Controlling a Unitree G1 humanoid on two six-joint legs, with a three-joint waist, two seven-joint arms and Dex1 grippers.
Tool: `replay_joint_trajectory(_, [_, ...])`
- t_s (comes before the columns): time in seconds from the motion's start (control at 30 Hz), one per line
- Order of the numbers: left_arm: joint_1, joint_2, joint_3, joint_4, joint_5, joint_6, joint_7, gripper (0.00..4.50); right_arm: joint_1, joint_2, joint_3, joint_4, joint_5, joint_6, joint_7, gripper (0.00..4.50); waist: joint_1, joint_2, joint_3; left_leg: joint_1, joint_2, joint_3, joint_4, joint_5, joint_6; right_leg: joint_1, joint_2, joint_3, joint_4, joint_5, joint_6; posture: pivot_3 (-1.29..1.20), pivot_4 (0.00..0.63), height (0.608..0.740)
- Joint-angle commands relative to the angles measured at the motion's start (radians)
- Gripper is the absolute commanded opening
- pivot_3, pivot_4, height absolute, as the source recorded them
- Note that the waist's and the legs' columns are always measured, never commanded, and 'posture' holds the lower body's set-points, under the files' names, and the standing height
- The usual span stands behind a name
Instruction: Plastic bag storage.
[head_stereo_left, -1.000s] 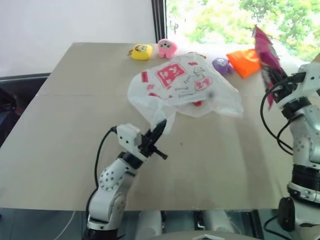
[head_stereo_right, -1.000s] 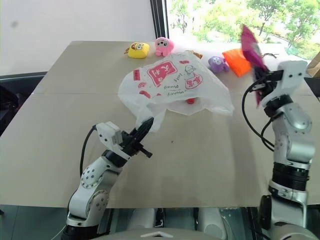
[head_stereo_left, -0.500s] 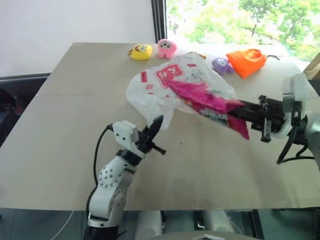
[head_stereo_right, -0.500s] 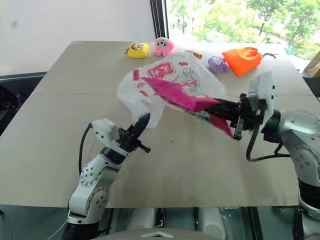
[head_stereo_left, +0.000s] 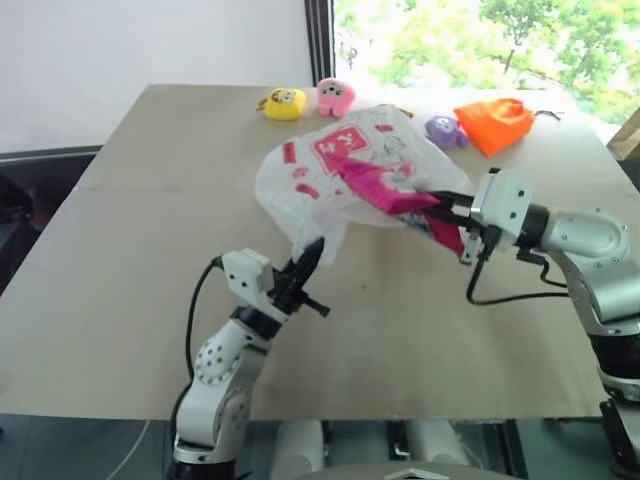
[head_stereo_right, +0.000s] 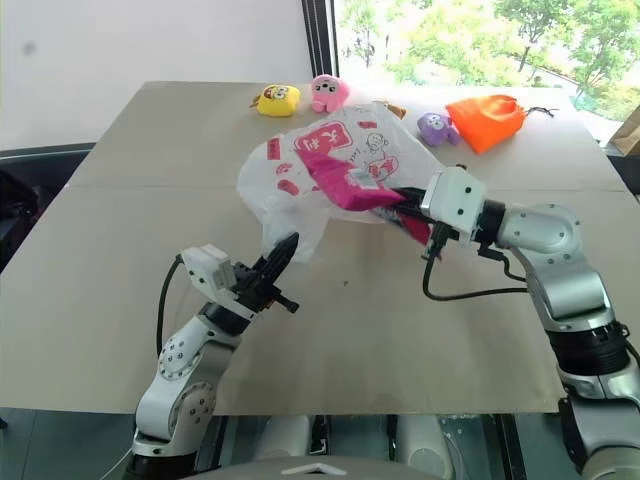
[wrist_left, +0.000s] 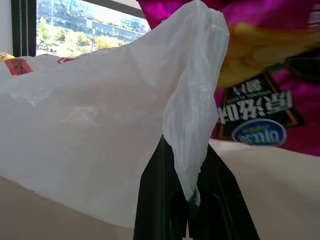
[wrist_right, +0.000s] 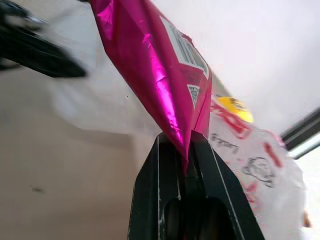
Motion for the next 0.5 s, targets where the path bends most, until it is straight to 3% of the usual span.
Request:
replay_joint_trajectory(0.03, [-0.008, 0.002, 0.008, -0.034, -0.011, -0.018, -0.003, 0.0, -0.059, 0.028, -0.036, 0.039, -0.044, -0.135, -0.044, 0.02, 0.0, 0.0, 0.0, 0.0, 0.0, 0.001, 0.0, 0.0, 0.0, 0.0, 0.0, 0.0, 0.0, 0.0, 0.0, 0.0, 0.15, 0.74])
replay_joint_trajectory(0.2, [-0.046, -0.004, 0.008, -0.054, -0.024, 0.01, 0.019, 0.0, -0.108, 0.074, -0.044, 0.103, -0.097, -0.261, -0.105, 0.02, 0.0, 0.0, 0.0, 0.0, 0.0, 0.002, 0.0, 0.0, -0.001, 0.0, 0.0, 0.001, 0.0, 0.0, 0.0, 0.0, 0.15, 0.74])
replay_joint_trajectory(0.5, [-0.223, -0.027, 0.129, -0.086, -0.235, 0.159, 0.145, 0.0, -0.106, 0.123, 0.006, 0.173, -0.225, -0.546, -0.163, 0.02, -0.001, 0.0, 0.0, 0.0, 0.0, 0.002, 0.0, 0.0, -0.001, 0.0, 0.0, 0.001, 0.0, 0.0, 0.0, 0.0, 0.15, 0.74])
